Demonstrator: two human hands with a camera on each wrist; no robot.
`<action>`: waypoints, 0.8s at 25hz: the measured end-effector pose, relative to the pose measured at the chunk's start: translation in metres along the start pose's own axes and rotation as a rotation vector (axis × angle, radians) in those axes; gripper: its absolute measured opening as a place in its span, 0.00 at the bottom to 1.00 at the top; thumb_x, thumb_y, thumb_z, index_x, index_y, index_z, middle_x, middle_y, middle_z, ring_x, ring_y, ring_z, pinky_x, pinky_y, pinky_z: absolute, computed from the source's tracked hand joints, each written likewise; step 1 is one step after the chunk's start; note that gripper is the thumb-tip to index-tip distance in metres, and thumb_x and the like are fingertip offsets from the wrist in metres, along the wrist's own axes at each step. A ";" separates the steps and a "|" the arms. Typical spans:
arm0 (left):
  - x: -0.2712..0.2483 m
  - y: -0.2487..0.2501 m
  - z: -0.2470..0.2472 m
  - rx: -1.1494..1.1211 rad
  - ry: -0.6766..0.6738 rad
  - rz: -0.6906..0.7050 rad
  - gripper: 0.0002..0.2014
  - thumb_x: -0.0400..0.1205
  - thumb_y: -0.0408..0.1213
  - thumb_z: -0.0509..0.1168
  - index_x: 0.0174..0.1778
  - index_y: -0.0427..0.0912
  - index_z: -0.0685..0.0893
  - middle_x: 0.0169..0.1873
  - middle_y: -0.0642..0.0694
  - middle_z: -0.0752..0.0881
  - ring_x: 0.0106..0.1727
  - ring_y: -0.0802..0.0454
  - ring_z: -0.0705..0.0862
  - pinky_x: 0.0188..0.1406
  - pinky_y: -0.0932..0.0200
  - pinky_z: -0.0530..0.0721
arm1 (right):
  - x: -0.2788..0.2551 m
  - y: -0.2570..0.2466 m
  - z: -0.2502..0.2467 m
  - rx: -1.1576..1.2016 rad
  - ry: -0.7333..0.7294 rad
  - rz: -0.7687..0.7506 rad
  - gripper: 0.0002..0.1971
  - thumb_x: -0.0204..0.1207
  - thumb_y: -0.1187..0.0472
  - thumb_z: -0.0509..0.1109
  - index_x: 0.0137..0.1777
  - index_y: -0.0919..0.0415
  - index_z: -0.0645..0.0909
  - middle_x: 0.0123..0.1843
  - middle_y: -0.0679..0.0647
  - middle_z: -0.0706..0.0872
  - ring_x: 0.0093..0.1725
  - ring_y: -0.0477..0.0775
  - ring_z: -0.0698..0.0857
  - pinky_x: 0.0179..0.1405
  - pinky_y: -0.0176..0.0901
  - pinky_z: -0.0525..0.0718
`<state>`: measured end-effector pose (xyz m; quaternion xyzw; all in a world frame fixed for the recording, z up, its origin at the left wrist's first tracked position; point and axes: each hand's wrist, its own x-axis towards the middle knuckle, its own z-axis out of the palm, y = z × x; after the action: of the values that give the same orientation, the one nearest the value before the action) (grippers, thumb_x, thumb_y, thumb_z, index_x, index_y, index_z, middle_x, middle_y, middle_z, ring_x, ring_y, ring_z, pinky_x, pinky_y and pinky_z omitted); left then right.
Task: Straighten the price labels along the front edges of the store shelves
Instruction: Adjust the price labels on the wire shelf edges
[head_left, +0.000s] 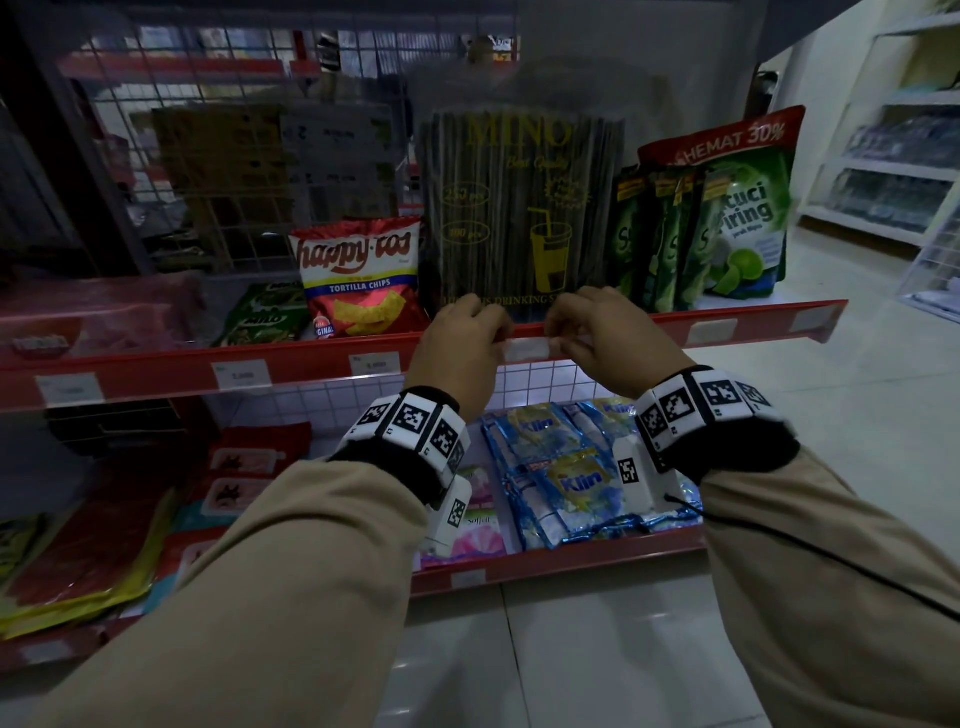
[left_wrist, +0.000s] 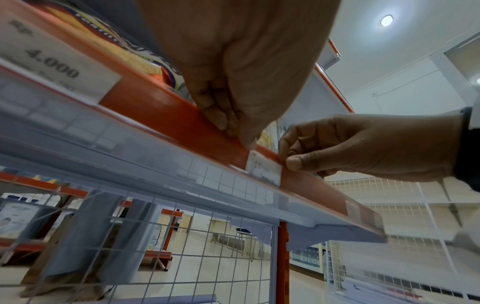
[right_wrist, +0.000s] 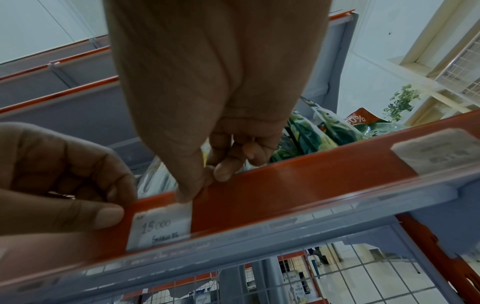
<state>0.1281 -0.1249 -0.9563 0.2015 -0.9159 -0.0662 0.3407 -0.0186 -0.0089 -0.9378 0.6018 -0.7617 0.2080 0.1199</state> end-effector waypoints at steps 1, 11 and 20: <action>-0.001 -0.001 0.000 0.031 0.014 0.022 0.06 0.79 0.28 0.66 0.50 0.37 0.84 0.48 0.40 0.79 0.49 0.42 0.78 0.43 0.47 0.80 | 0.000 0.000 0.000 0.008 0.009 0.001 0.08 0.77 0.58 0.70 0.54 0.55 0.80 0.50 0.54 0.80 0.52 0.56 0.75 0.52 0.51 0.76; -0.003 -0.001 0.007 0.296 0.131 0.082 0.05 0.74 0.29 0.71 0.43 0.39 0.83 0.43 0.41 0.81 0.46 0.41 0.77 0.30 0.56 0.65 | -0.002 0.001 0.011 0.000 0.158 0.022 0.07 0.75 0.59 0.72 0.51 0.59 0.81 0.51 0.56 0.80 0.53 0.58 0.75 0.48 0.48 0.75; 0.001 0.006 -0.005 0.471 0.071 0.071 0.05 0.75 0.36 0.70 0.45 0.44 0.82 0.43 0.45 0.84 0.47 0.42 0.79 0.44 0.50 0.70 | -0.005 0.001 0.011 -0.039 0.208 0.049 0.07 0.73 0.60 0.74 0.49 0.61 0.82 0.51 0.57 0.81 0.53 0.59 0.77 0.48 0.53 0.79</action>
<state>0.1293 -0.1198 -0.9504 0.2451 -0.9000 0.1683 0.3187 -0.0178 -0.0095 -0.9500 0.5558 -0.7634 0.2573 0.2050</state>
